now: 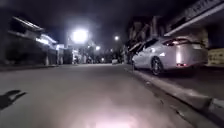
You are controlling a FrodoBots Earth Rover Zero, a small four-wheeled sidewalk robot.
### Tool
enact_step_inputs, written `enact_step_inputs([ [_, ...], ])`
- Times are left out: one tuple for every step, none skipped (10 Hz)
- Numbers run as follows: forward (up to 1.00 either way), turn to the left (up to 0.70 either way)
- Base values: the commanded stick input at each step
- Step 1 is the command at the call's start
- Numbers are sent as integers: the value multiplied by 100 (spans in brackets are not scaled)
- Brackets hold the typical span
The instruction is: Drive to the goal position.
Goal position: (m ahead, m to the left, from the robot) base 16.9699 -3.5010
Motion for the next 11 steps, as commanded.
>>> enact_step_inputs([
  [100,0],
  [100,2],
  [100,13],
  [100,28],
  [100,40],
  [100,4],
  [100,0],
  [100,0],
  [100,0],
  [100,0],
  [100,0],
])
